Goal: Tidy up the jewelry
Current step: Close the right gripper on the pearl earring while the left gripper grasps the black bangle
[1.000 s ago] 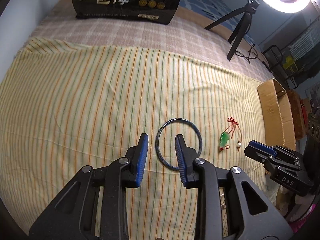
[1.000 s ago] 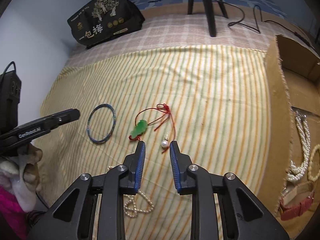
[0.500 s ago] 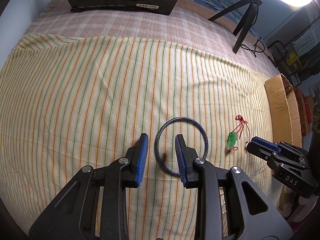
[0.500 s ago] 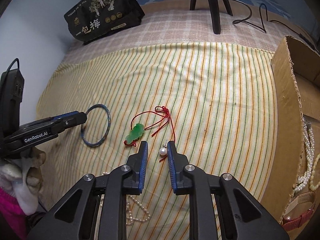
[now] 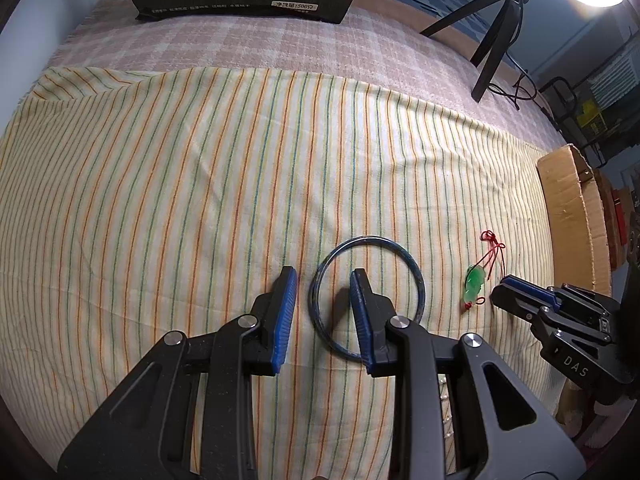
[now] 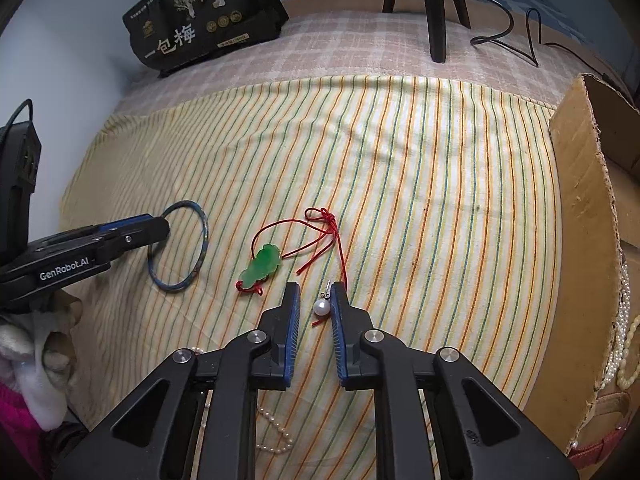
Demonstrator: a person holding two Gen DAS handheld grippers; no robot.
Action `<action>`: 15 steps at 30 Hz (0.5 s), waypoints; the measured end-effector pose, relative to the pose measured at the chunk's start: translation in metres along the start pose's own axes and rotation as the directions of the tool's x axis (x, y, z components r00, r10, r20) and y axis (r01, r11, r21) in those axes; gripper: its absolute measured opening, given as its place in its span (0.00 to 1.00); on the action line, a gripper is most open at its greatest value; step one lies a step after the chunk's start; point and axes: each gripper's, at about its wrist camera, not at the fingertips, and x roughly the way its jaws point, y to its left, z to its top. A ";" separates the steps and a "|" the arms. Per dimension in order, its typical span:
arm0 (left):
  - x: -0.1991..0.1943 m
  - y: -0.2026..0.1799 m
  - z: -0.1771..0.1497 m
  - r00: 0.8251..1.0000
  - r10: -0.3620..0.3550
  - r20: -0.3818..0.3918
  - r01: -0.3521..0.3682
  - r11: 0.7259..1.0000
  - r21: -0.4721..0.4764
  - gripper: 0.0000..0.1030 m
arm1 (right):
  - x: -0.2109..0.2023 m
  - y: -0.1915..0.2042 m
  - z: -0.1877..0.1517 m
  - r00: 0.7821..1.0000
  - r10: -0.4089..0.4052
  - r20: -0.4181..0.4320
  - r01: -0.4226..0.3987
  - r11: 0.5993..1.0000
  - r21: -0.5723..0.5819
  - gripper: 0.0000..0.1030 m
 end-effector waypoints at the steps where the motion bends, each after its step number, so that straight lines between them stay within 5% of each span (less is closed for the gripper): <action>1: 0.001 0.000 0.000 1.000 0.003 0.001 -0.003 1.000 0.004 0.26 | 0.001 0.001 0.000 1.000 -0.008 -0.001 0.008 1.000 -0.005 0.11; 7: 0.003 -0.002 -0.002 0.999 0.048 0.015 -0.048 0.998 0.035 0.06 | 0.001 0.000 -0.001 1.000 -0.026 0.003 0.026 0.999 -0.020 0.07; 15: -0.002 -0.007 -0.002 0.998 0.044 0.047 -0.046 0.998 0.050 0.01 | -0.001 0.000 -0.002 1.000 -0.022 0.014 0.022 1.000 -0.019 0.07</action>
